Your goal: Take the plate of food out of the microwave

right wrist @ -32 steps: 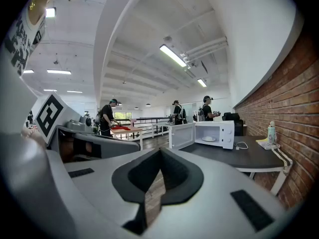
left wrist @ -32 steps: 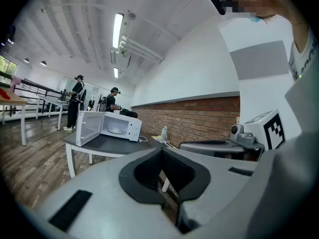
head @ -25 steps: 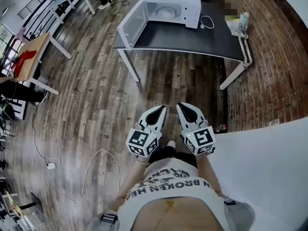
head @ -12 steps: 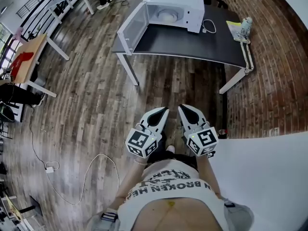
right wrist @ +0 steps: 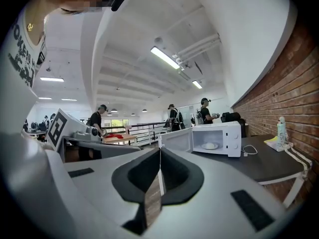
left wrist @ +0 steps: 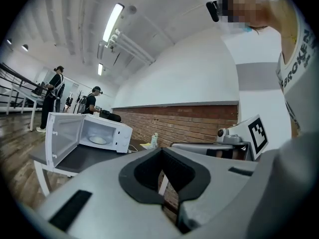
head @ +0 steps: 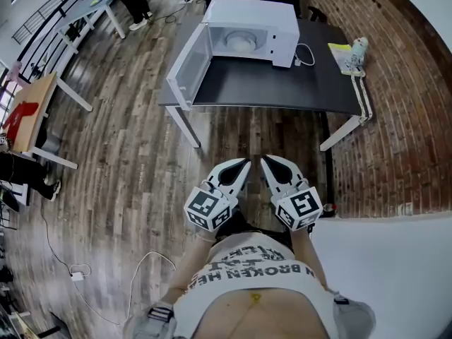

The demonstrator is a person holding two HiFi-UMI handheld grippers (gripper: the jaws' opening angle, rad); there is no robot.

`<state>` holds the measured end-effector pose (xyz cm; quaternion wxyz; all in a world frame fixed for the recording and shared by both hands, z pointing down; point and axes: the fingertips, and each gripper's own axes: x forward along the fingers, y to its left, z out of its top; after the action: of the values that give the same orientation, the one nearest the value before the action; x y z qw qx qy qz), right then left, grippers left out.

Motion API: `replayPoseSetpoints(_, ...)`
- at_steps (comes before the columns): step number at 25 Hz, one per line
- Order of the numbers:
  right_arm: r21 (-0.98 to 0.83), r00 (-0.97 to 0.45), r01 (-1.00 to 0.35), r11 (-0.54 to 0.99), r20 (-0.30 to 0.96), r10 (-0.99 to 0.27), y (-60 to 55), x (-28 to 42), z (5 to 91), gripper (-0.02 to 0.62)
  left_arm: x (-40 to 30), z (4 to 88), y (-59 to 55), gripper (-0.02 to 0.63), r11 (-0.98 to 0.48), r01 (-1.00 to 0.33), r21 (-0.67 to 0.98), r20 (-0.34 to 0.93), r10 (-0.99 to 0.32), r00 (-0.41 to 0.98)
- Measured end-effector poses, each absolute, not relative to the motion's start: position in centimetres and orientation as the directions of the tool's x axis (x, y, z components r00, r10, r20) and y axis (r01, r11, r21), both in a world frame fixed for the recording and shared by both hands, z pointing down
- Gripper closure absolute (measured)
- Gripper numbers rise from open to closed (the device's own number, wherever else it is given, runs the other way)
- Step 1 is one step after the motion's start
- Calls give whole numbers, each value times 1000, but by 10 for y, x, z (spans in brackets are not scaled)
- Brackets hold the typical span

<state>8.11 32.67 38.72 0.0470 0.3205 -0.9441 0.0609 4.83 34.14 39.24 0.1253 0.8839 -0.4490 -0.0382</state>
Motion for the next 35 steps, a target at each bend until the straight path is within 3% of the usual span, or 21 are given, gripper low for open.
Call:
replayPoseSetpoints(20,-96,-742,-667,739,177,-646,261,10,404,588,-27,409,271,600,-587,-759,281,92,-771,630)
replayPoseSetpoints(35,-97,-811,-579,810,168,-560,166,-24,409,588,-47,412,184,600,-518,-799,305,93,-819,566)
